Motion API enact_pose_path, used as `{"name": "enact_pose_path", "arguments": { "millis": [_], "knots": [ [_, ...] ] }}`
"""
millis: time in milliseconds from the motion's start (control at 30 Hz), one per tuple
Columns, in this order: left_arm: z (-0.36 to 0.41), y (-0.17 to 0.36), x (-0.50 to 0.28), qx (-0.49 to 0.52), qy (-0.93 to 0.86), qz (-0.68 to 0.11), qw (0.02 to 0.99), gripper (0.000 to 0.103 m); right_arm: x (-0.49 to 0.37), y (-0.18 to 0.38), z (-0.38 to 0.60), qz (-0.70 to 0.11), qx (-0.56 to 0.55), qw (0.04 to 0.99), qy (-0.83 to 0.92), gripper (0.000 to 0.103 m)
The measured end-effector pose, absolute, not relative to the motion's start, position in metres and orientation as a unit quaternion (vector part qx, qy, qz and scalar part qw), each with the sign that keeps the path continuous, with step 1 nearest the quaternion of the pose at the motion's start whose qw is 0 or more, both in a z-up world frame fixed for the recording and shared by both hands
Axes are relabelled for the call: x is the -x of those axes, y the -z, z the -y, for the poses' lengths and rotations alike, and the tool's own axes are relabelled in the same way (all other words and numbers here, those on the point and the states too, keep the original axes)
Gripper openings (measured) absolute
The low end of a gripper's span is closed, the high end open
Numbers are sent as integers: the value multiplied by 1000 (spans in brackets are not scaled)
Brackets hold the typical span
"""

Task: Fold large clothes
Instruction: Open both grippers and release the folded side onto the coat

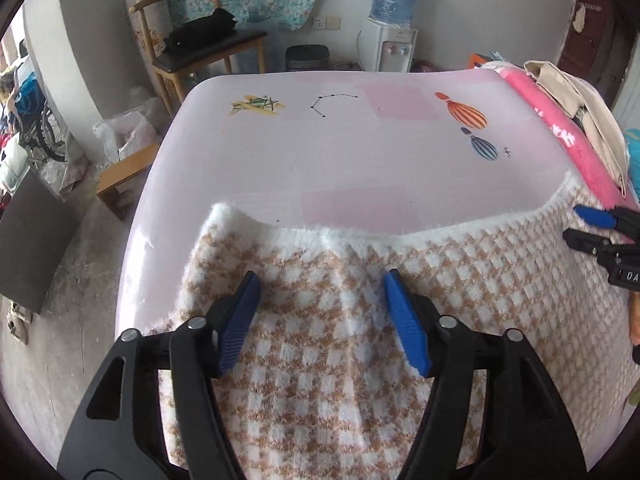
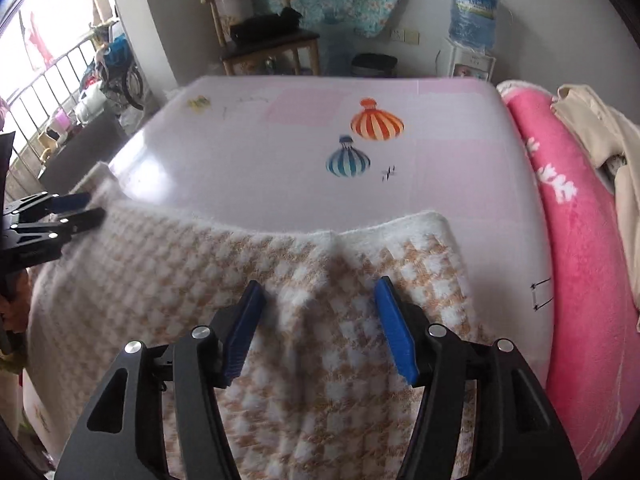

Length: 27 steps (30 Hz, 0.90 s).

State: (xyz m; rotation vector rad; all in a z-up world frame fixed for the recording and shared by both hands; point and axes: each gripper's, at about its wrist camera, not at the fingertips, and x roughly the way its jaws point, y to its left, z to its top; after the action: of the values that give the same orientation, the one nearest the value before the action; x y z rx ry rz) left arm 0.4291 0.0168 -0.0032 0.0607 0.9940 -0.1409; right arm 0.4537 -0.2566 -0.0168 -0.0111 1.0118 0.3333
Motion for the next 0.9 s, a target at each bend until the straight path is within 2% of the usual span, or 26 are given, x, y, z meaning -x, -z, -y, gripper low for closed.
{"name": "enact_pose_path", "arguments": {
  "millis": [133, 333, 433, 500, 567, 767, 900],
  "knots": [
    [-24, -3, -428, -5, 67, -474, 878, 68, -453, 8, 270, -481, -30, 864, -146, 61],
    [-2, -49, -396, -7, 121, -424, 897, 67, -424, -21, 254, -457, -21, 871, -179, 63],
    [22, -38, -393, -12, 135, -448, 884, 67, -428, -2, 242, -482, 2, 861, -165, 67],
    [36, -10, -402, -34, 119, -485, 865, 68, -436, 18, 242, -499, 18, 855, -143, 78],
    [38, -1, -401, -44, 101, -470, 876, 70, -437, 20, 248, -504, -5, 853, -139, 78],
    [30, -34, -360, -46, 108, -449, 886, 68, -383, -21, 258, -477, -13, 867, -146, 78],
    [28, -15, -336, -32, 118, -485, 866, 72, -358, -1, 256, -499, -4, 855, -146, 78]
  ]
}}
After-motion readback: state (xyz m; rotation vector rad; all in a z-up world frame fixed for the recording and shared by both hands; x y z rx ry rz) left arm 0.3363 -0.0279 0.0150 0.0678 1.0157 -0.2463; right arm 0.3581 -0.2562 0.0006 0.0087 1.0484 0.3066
